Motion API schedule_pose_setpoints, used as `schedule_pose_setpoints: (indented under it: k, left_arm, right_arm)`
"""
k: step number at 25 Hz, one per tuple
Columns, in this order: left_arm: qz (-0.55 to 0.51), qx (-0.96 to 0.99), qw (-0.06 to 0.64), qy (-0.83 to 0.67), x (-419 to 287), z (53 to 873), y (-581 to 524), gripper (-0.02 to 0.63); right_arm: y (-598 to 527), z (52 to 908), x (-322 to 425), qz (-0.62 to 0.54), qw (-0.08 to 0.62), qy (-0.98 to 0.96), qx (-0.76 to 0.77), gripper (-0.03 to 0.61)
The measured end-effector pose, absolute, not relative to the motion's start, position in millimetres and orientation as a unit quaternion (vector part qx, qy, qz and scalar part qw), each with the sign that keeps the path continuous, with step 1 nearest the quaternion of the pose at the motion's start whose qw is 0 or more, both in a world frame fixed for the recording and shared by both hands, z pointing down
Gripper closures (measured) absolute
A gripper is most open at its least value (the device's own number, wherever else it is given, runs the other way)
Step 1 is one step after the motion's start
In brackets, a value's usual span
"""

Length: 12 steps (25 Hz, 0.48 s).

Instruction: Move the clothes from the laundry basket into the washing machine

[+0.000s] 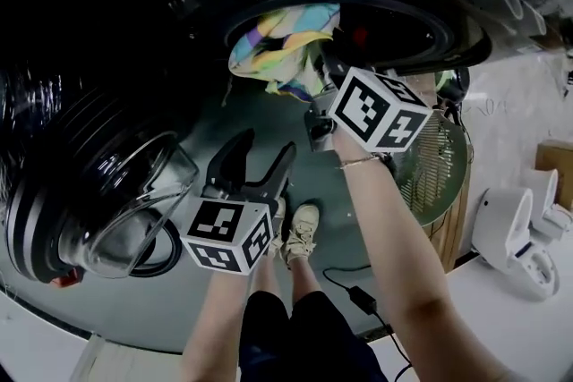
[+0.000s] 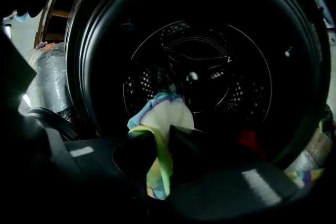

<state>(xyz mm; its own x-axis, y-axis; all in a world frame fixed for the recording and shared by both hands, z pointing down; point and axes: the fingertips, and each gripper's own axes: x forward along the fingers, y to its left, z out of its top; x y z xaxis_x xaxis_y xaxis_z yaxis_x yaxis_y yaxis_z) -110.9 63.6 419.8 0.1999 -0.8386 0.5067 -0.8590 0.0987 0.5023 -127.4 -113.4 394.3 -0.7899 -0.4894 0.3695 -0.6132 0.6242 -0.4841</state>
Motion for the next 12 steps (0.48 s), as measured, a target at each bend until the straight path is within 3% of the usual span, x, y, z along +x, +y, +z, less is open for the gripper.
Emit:
schedule_pose_setpoints:
  k: [7, 12]
  left_arm:
    - [-0.007, 0.655, 0.375, -0.656, -134.2, 415.2, 66.6, 0.239]
    - [-0.014, 0.653, 0.38, -0.655, -133.7, 419.8, 67.2, 0.239]
  right_arm:
    - [-150.5, 381.9, -161.9, 0.261, 0.091, -0.909, 0.312, 0.518]
    - [-165.7, 401.4, -170.8, 0.231, 0.123, -0.913, 0.312, 0.509]
